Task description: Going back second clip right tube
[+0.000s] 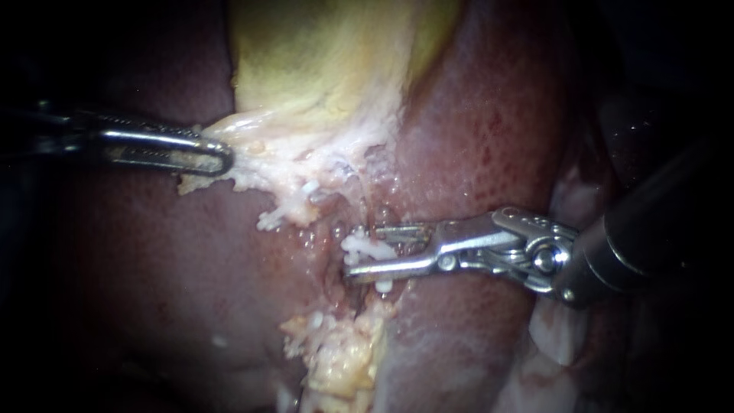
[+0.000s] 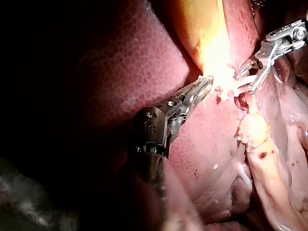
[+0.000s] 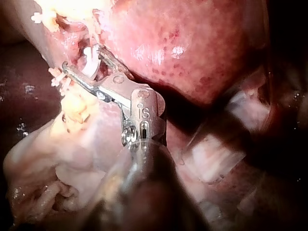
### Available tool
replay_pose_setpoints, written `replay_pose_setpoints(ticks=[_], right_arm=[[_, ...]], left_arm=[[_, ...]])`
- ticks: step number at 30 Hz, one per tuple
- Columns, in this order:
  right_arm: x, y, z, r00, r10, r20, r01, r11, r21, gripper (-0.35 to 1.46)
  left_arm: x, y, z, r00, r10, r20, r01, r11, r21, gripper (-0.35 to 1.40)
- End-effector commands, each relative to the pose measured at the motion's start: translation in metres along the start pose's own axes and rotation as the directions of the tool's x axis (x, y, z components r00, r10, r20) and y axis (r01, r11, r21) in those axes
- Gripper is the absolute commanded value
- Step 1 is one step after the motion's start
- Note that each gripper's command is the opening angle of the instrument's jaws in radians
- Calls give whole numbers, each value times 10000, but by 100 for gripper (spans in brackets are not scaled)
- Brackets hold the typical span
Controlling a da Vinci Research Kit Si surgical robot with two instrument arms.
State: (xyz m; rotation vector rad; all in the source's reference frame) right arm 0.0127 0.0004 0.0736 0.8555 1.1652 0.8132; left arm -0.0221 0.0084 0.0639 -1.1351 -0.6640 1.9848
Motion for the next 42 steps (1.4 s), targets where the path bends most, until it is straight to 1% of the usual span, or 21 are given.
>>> replay_pose_setpoints(ticks=[1, 2, 4, 11, 16, 18, 19, 20, 21, 22, 23, 24, 25, 26, 28, 29, 31, 32, 39, 41, 42], right_arm=[[1, -1, 2, 9997, 228, -19, -228, 9997, -4, 49], [1, 0, 2, 9986, 525, -20, -525, 9986, -12, 49], [1, 1, 2, 9971, 761, -23, -761, 9971, -21, 49], [-4, 3, 3, 9959, 906, -40, -906, 9959, -12, 49], [-9, 3, 5, 9954, 906, 295, -897, 9955, -313, 50], [-7, 1, 3, 9984, 259, 498, -238, 9988, -420, 50], [-6, 0, 1, 9976, -153, 680, 187, 9985, -506, 50], [-5, -2, -2, 9920, -799, 978, 867, 9939, -674, 50], [-4, -3, -4, 9822, -1384, 1267, 1499, 9849, -863, 50], [-2, -4, -7, 9681, -1956, 1566, 2122, 9723, -978, 50], [0, -6, -12, 9507, -2453, 1897, 2710, 9546, -1239, 50], [1, -8, -16, 9410, -2711, 2024, 3032, 9412, -1488, 50], [3, -9, -20, 9270, -3107, 2099, 3450, 9260, -1530, 50], [6, -11, -26, 9088, -3564, 2169, 3925, 9067, -1548, 50], [11, -15, -37, 8880, -4028, 2217, 4403, 8840, -1573, 50], [14, -18, -45, 8727, -4324, 2267, 4700, 8699, -1499, 50], [19, -22, -55, 8543, -4650, 2322, 5022, 8536, -1381, 50], [22, -24, -62, 8418, -4857, 2353, 5229, 8421, -1322, 50], [32, -37, -83, 7764, -5800, 2467, 6149, 7829, -945, 50], [34, -42, -86, 7553, -6062, 2490, 6403, 7637, -828, 50], [36, -46, -89, 7411, -6230, 2502, 6564, 7507, -750, 50]], left_arm=[[0, 0, 0, 10000, -20, 4, 20, 10000, 2, -35], [0, 1, 0, 10000, -21, 4, 21, 10000, 3, -35], [0, 1, 0, 10000, -21, 3, 21, 10000, 5, -35], [0, 1, 0, 10000, -78, 27, 78, 10000, 22, -35], [0, 1, 0, 10000, -78, 26, 78, 10000, 24, -35], [-1, 1, 0, 10000, -78, 26, 78, 10000, 25, -35], [-1, 2, 0, 10000, -78, 26, 78, 10000, 25, -35], [-1, 2, 0, 10000, -78, 26, 78, 10000, 26, -35], [-1, 2, 0, 10000, -78, 25, 77, 10000, 28, -35], [-2, 3, 0, 9999, -135, 21, 135, 9999, 35, -35], [-2, 3, 0, 9999, -132, 34, 131, 9999, 84, -35], [-3, 4, 0, 9999, -130, 41, 130, 9999, 67, -35], [-4, 5, 0, 9999, -129, 37, 129, 9999, 78, -35], [-5, 6, 0, 9999, -129, 45, 128, 9999, 57, -35], [-5, 7, 0, 9999, -130, 44, 129, 9999, 60, -35], [-5, 7, -1, 9999, -129, 45, 129, 9999, 59, -35], [-6, 7, -1, 9999, -127, 47, 126, 9999, 54, -35], [-6, 7, -1, 9999, -126, 47, 126, 9999, 53, -35], [-6, 6, -1, 9999, -126, 48, 125, 9999, 52, -35], [-6, 6, -1, 9999, -125, 48, 125, 9999, 52, -35], [-6, 6, -1, 9999, -125, 48, 125, 9999, 51, -35]])
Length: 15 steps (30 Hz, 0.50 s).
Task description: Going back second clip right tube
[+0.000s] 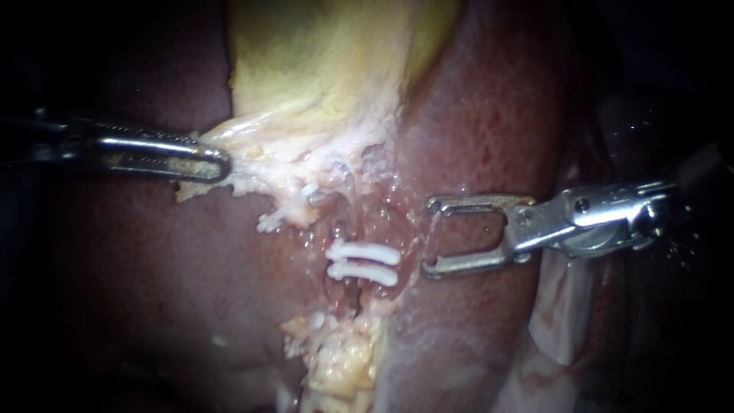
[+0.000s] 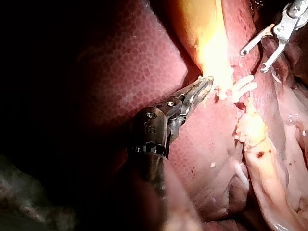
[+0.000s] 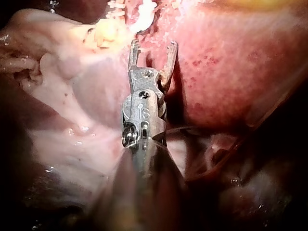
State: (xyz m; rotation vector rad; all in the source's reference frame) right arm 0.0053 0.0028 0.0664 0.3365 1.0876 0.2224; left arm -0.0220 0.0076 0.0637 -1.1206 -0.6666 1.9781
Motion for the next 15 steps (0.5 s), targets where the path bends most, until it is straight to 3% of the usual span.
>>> replay_pose_setpoints(ticks=[1, 8, 15], right_arm=[[3, -1, -3, 10000, -97, 21, 97, 9999, 31, 50], [21, -3, -19, 9979, -642, 16, 641, 9979, 131, 50], [21, -4, -25, 9975, -703, 8, 703, 9974, 162, 50]], left_arm=[[0, 0, 0, 10000, 2, -1, -2, 10000, -1, -35], [-1, -3, 3, 10000, 10, -6, -10, 10000, 12, -35], [-8, -13, 31, 10000, 54, -32, -53, 9999, 87, -35]])
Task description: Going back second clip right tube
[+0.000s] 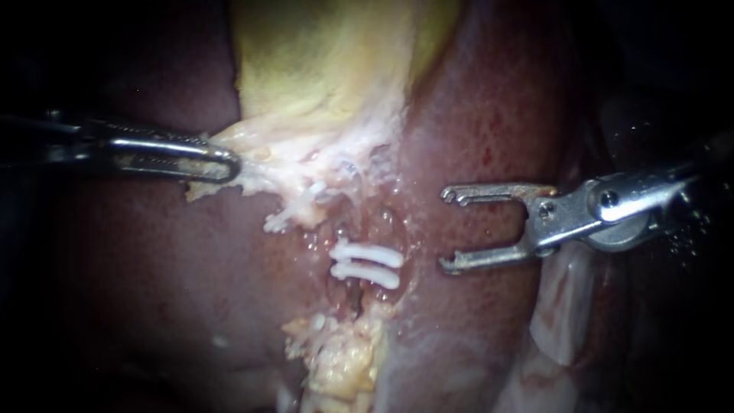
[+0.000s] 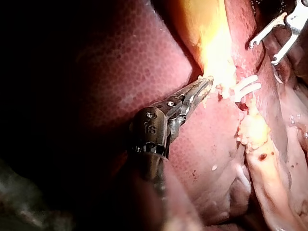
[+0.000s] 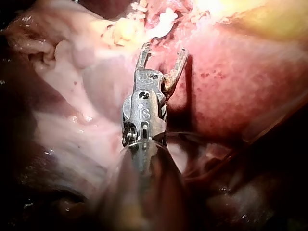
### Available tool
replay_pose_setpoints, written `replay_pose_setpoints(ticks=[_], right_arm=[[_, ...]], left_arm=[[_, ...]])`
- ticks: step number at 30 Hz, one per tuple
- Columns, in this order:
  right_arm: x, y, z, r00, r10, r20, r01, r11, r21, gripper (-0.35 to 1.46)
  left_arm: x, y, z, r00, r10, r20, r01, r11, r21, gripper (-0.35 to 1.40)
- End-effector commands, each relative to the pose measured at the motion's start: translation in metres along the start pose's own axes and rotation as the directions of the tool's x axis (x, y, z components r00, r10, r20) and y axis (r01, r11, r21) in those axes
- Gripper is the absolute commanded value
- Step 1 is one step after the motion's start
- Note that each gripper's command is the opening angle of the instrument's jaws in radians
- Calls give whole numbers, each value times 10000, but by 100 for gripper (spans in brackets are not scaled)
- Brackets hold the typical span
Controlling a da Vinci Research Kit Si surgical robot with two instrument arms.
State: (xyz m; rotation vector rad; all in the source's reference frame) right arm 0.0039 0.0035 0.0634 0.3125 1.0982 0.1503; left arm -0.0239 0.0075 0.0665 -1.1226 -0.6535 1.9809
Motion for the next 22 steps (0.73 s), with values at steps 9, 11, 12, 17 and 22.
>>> replay_pose_setpoints(ticks=[9, 11, 12, 17, 22], right_arm=[[-1, 0, -1, 10000, -60, -6, 60, 10000, 3, 50], [-1, -1, -1, 10000, -60, -6, 60, 10000, 3, 50], [-1, -1, -1, 10000, -61, -6, 61, 10000, 4, 50], [0, -1, -1, 10000, -60, -6, 60, 10000, 4, 50], [1, -2, -1, 9999, -118, -6, 118, 9999, 3, 50]], left_arm=[[-7, -13, 37, 10000, 53, 20, -53, 10000, -7, -35], [-8, -14, 39, 10000, 61, 27, -60, 10000, -24, -35], [-8, -14, 40, 10000, 62, 26, -62, 10000, -21, -35], [-9, -15, 38, 10000, 67, 30, -67, 10000, -31, -35], [-9, -16, 36, 10000, 72, 35, -71, 10000, -43, -35]])
